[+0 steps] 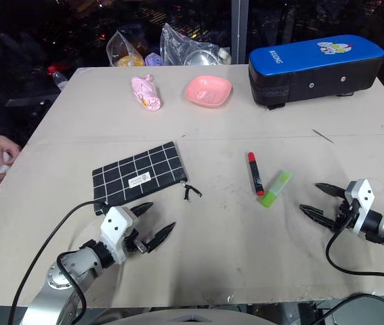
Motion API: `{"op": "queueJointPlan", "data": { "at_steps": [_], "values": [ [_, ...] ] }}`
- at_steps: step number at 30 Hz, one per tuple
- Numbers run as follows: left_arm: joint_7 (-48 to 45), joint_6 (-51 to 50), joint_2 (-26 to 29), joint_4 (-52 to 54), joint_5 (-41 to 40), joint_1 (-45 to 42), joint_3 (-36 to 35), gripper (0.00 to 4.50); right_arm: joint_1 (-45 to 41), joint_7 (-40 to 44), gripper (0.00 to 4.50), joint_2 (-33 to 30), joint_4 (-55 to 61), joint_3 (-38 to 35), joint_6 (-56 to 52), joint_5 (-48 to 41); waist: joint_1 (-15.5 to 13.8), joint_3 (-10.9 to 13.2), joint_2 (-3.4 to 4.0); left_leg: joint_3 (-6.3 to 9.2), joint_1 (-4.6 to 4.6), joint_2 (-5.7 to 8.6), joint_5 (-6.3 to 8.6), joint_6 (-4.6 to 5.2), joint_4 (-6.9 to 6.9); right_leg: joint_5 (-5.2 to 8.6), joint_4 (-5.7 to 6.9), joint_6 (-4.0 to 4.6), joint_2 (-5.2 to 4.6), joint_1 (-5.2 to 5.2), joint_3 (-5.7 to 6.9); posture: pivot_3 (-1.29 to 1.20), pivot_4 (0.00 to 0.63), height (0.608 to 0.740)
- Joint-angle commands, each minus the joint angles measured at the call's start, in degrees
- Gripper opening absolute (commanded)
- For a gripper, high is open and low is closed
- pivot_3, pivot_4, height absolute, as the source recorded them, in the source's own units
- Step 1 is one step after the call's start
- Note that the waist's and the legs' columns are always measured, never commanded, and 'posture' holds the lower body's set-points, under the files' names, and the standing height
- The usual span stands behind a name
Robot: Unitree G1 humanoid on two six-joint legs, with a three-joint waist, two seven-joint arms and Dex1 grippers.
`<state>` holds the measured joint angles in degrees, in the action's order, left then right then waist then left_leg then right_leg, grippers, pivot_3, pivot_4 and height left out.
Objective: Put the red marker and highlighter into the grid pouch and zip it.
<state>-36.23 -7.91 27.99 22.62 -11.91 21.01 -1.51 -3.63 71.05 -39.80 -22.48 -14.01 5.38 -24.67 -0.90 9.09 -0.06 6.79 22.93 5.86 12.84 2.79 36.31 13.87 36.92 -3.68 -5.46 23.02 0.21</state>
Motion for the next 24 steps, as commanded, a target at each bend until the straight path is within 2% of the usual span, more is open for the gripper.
{"op": "queueJointPlan", "data": {
  "at_steps": [1,18,23,24],
  "values": [
    [-0.66,2.05,-0.07,-0.21,0.02,1.45,0.4,4.5,-0.38,0.86,4.41,-1.07,0.22,-1.59,0.76,-0.71,0.0,0.0,0.0,0.0,0.0,0.0,0.0,0.0,0.0,0.0,0.0,0.0,0.0,0.0,0.0,0.0,0.15,0.734],
    [-2.57,7.96,-0.06,-4.01,-1.48,3.06,-0.84,4.5,-1.48,2.07,4.41,-0.67,-0.74,-1.32,2.45,-0.9,0.06,0.0,0.02,-0.02,-0.01,-0.01,0.0,0.0,0.0,0.0,0.0,0.0,0.0,0.0,-0.02,0.0,0.15,0.734],
    [-6.06,10.14,1.04,-4.81,-5.13,4.16,-3.43,4.5,-0.75,3.77,4.41,1.04,5.79,-0.13,0.89,-3.54,0.13,0.03,0.07,-0.02,-0.01,-0.03,0.0,0.0,0.0,0.0,0.0,0.0,0.03,0.0,-0.03,0.0,0.15,0.734],
    [-7.29,10.32,1.49,-4.79,-7.48,4.66,-5.6,4.5,-0.53,3.68,4.41,1.71,9.99,0.63,-0.94,-5.06,0.12,0.04,0.08,-0.02,-0.01,-0.04,0.0,0.0,0.0,0.0,0.0,0.0,0.03,0.0,-0.02,0.0,0.15,0.734]
  ]
}}
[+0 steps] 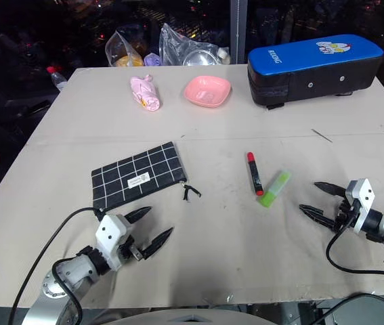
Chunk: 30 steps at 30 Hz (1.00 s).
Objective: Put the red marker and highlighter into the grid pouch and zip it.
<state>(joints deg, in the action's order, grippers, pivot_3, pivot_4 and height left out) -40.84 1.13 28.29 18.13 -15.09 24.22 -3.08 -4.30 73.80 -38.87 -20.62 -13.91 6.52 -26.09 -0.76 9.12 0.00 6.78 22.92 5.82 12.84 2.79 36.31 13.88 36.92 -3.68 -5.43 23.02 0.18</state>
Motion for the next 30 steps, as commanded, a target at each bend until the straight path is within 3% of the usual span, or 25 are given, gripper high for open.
{"op": "queueJointPlan", "data": {
  "at_steps": [1,8,13,16,22,30],
  "values": [
    [-3.65,1.53,1.63,-0.49,-6.11,1.85,-6.01,4.5,0.32,0.94,4.41,1.2,11.81,1.28,-3.75,-4.94,0.02,0.05,0.03,0.0,0.0,0.0,0.0,0.0,0.0,0.0,0.0,0.0,0.0,0.0,0.0,0.0,0.15,0.734],
    [-7.62,3.97,6.42,-7.27,-10.58,0.23,-18.7,4.5,-0.11,-2.28,4.41,3.65,29.45,5.49,-13.72,-10.96,-0.29,0.12,-0.01,0.05,0.07,-0.09,0.0,-0.01,0.0,0.11,0.01,-0.15,0.06,0.09,0.02,0.0,0.15,0.734],
    [-10.78,9.88,10.6,-19.25,-9.48,-3.3,-26.01,4.5,-1.41,-3.82,4.41,5.03,32.64,7.64,-15.8,-11.13,-0.14,0.18,-0.11,0.04,0.08,-0.06,0.01,-0.01,0.0,0.0,-0.04,0.01,0.05,0.11,0.04,0.0,0.15,0.734],
    [-13.49,18.84,15.29,-28.73,-4.79,-4.98,-27.9,4.5,-1.71,-3.59,4.41,5.15,32.22,7.99,-15.66,-10.83,-0.11,0.22,-0.18,0.02,0.08,-0.06,0.01,-0.01,0.0,0.0,-0.06,0.01,0.04,0.11,0.02,0.0,0.15,0.734],
    [-11.17,40.04,22.67,-44.88,7.21,-11.54,-25.07,4.5,-2.09,-3.14,4.41,5.0,31.68,8.12,-15.42,-10.19,-0.22,0.24,-0.23,0.01,0.08,-0.06,0.01,-0.02,-0.04,-0.02,-0.07,0.04,0.03,0.13,0.02,0.0,0.15,0.734],
    [-1.62,58.96,26.35,-54.8,22.07,-20.94,-17.27,4.5,-1.92,-3.84,4.41,5.24,32.29,7.99,-15.26,-9.98,-0.05,0.24,-0.27,0.01,0.08,-0.04,0.01,-0.02,-0.09,-0.19,-0.09,-0.07,0.04,0.16,0.03,0.0,0.15,0.734]
  ]
}}
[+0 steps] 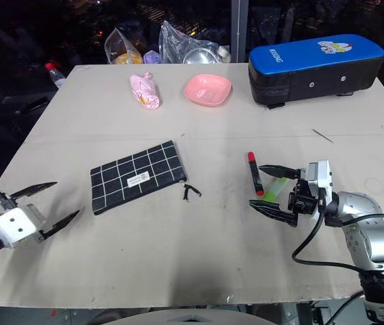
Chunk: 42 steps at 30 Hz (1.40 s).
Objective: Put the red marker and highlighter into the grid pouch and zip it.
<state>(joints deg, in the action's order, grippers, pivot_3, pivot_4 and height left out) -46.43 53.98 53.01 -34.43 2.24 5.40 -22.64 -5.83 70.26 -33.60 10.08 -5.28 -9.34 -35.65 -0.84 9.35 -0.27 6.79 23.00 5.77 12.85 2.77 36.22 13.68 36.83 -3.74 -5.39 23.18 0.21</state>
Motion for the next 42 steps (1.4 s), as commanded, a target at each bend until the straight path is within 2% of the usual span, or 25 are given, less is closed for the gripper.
{"op": "queueJointPlan", "data": {
  "at_steps": [1,6,20,21,22,24,25,26,28,30,31,37,42],
  "values": [
    [5.87,7.73,1.78,-2.98,7.07,-3.14,3.23,4.5,-0.43,-0.37,4.41,0.01,1.57,-0.64,0.61,-0.39,0.04,0.0,0.0,0.0,0.0,0.0,0.0,0.0,-0.01,-0.01,0.0,-0.02,0.01,0.01,0.0,0.0,0.15,0.734],
    [11.95,13.69,2.21,-4.07,14.22,-6.86,8.45,4.5,-0.41,-0.55,4.41,0.1,1.64,-0.6,0.71,-0.33,0.01,0.0,0.01,-0.01,-0.02,0.0,0.0,0.0,-0.02,-0.04,0.01,-0.05,0.03,0.01,0.01,0.0,0.15,0.734],
    [20.0,14.83,0.09,2.69,14.3,-11.2,16.88,4.5,-0.38,-1.29,4.41,0.7,1.77,-0.42,0.85,-0.01,0.05,0.0,0.01,-0.02,-0.04,0.01,-0.01,0.0,-0.01,-0.05,0.05,-0.07,0.06,0.0,0.07,0.0,0.15,0.734],
    [20.25,14.81,-0.01,2.76,14.28,-11.46,17.25,3.96,-0.31,-1.43,4.5,0.75,1.79,-0.47,0.9,0.11,0.04,0.0,0.01,-0.02,-0.05,0.01,-0.02,0.0,0.0,-0.05,0.08,-0.07,0.07,0.0,0.1,0.0,0.15,0.734],
    [20.44,14.78,0.0,2.76,14.34,-11.63,17.6,3.78,-0.22,-1.5,4.5,0.73,1.85,-0.52,0.91,0.17,0.05,0.0,0.01,-0.02,-0.05,0.01,-0.02,-0.01,0.01,-0.05,0.1,-0.07,0.07,0.0,0.11,0.0,0.15,0.734],
    [20.84,14.63,0.1,2.8,14.33,-11.82,18.24,2.82,0.07,-1.61,4.5,0.7,2.03,-0.6,0.98,0.23,0.08,0.0,0.01,-0.03,-0.06,0.01,-0.02,-0.01,0.02,-0.05,0.13,-0.07,0.07,0.0,0.12,0.0,0.15,0.734],
    [21.04,14.5,0.12,2.87,14.31,-11.94,18.52,2.59,0.23,-1.69,4.5,0.69,2.15,-0.65,1.0,0.25,0.13,0.0,0.01,-0.04,-0.07,0.01,-0.02,-0.01,0.02,-0.05,0.13,-0.07,0.07,0.0,0.12,0.0,0.15,0.734],
    [21.23,14.36,0.09,2.91,14.31,-12.09,18.79,2.02,0.37,-1.81,4.5,0.68,2.27,-0.68,1.01,0.29,0.15,0.0,0.01,-0.04,-0.08,0.01,-0.02,-0.01,0.02,-0.05,0.13,-0.07,0.09,0.0,0.12,0.0,0.15,0.734],
    [21.45,13.91,-0.07,2.92,14.03,-12.36,19.28,1.37,0.6,-2.03,4.5,0.69,2.45,-0.7,1.09,0.37,0.11,0.0,0.01,-0.04,-0.08,0.01,-0.02,0.0,0.02,-0.05,0.13,-0.07,0.09,0.0,0.13,0.0,0.15,0.734],
    [21.58,13.4,-0.21,3.02,13.7,-12.5,19.7,0.28,0.75,-2.2,4.5,0.73,2.55,-0.65,1.19,0.46,0.1,0.0,0.01,-0.04,-0.08,0.01,-0.02,0.0,0.02,-0.05,0.13,-0.07,0.1,0.0,0.15,0.0,0.15,0.734],
    [21.55,13.13,-0.24,3.26,13.48,-12.53,20.0,0.04,0.76,-2.29,4.5,0.76,2.58,-0.63,1.21,0.47,0.11,0.0,0.01,-0.05,-0.08,0.01,-0.02,0.0,0.02,-0.05,0.14,-0.08,0.1,0.0,0.15,0.0,0.15,0.734],
    [20.86,10.22,-0.24,7.14,10.94,-12.15,21.06,0.04,0.68,-3.09,4.5,0.99,2.74,-0.25,0.88,0.64,0.1,0.0,0.01,-0.05,-0.08,0.01,-0.03,0.0,0.03,-0.06,0.15,-0.07,0.11,0.0,0.15,0.0,0.15,0.734],
    [19.98,2.5,-1.75,13.85,5.57,-11.9,20.48,0.04,-1.51,-8.56,4.5,2.03,5.56,1.37,-5.65,-0.75,0.18,0.0,0.01,-0.05,-0.08,0.0,-0.03,0.0,0.04,-0.06,0.17,-0.07,0.1,0.0,0.12,0.0,0.15,0.734]
  ]
}}
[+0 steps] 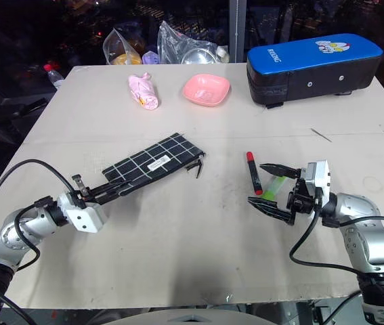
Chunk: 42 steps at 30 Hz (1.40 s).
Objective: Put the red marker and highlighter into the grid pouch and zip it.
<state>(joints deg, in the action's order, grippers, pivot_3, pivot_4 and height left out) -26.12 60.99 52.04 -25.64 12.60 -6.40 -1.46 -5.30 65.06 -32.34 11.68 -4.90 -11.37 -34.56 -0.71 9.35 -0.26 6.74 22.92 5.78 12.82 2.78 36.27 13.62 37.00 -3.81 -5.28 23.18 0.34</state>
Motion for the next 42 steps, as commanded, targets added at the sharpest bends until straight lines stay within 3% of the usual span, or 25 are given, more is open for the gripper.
{"op": "queueJointPlan", "data": {
  "at_steps": [1,6,9,14,19,22,29,39,42],
  "values": [
    [-0.32,-7.97,-1.97,8.73,-6.57,-0.58,-0.78,0.04,-4.1,-8.79,4.5,2.35,5.27,2.71,-6.96,0.04,0.15,0.0,0.0,0.0,0.0,0.0,0.0,0.0,0.0,0.0,0.02,0.0,0.0,0.0,-0.01,0.0,0.15,0.734],
    [-0.7,-17.57,-5.85,20.03,-8.12,-1.28,-0.64,0.04,-14.9,-25.48,4.5,8.87,3.24,9.07,-17.18,8.5,0.31,-0.01,-0.01,-0.03,0.0,-0.01,-0.03,-0.05,0.06,0.0,0.22,0.02,0.04,0.13,-0.11,0.0,0.15,0.734],
    [-0.91,-20.32,-7.49,23.05,-7.31,-1.31,-0.54,0.04,-20.48,-32.88,4.5,12.18,-0.57,8.93,-26.98,8.84,0.24,-0.01,-0.03,-0.2,0.04,0.01,-0.18,0.15,0.05,-0.01,0.54,0.05,0.05,0.33,-0.2,0.0,0.15,0.734],
    [-0.93,-21.52,-8.88,24.0,-6.36,-0.96,-0.68,0.04,-26.9,-40.57,4.5,17.07,-4.06,4.0,-40.59,4.41,0.12,0.0,-0.01,-0.19,0.09,0.02,-0.17,0.13,0.04,-0.03,0.67,0.1,0.09,0.45,-0.26,0.0,0.15,0.734],
    [-0.96,-21.09,-9.58,23.31,-5.88,-1.08,-0.58,0.04,-28.79,-42.66,4.5,19.39,-5.45,2.84,-42.7,4.31,0.29,-0.01,-0.01,-0.21,0.08,0.0,-0.18,0.13,0.04,-0.06,0.7,0.15,0.14,0.48,-0.31,0.0,0.15,0.734],
    [-1.05,-20.48,-9.77,22.66,-5.87,-0.93,-0.49,0.0,-29.48,-43.89,3.73,19.92,-6.93,3.64,-42.74,5.81,0.55,-0.01,-0.01,-0.21,0.08,0.0,-0.18,0.13,0.04,-0.06,0.69,0.15,0.15,0.48,-0.3,0.0,0.15,0.734],
    [-0.96,-19.59,-9.92,21.29,-5.92,-0.76,-0.63,0.0,-29.4,-44.72,0.79,20.8,-7.3,4.39,-44.82,6.04,1.41,-0.01,-0.01,-0.21,0.08,0.0,-0.18,0.13,0.04,-0.06,0.73,0.15,0.15,0.49,-0.31,0.0,0.15,0.734],
    [-0.73,-17.84,-10.0,19.01,-5.61,0.15,-0.74,0.0,-28.74,-45.09,0.79,21.15,-6.45,3.89,-44.67,6.26,1.57,-0.01,-0.01,-0.22,0.08,0.0,-0.18,0.13,0.04,-0.06,0.73,0.15,0.16,0.5,-0.31,0.0,0.15,0.734],
    [-0.66,-17.5,-10.13,18.16,-5.74,0.03,-0.73,0.0,-27.87,-44.25,1.68,19.75,-5.39,4.36,-44.79,6.46,1.53,-0.01,-0.01,-0.22,0.08,0.0,-0.18,0.13,0.04,-0.06,0.73,0.15,0.16,0.5,-0.3,0.0,0.15,0.734]
  ]
}}
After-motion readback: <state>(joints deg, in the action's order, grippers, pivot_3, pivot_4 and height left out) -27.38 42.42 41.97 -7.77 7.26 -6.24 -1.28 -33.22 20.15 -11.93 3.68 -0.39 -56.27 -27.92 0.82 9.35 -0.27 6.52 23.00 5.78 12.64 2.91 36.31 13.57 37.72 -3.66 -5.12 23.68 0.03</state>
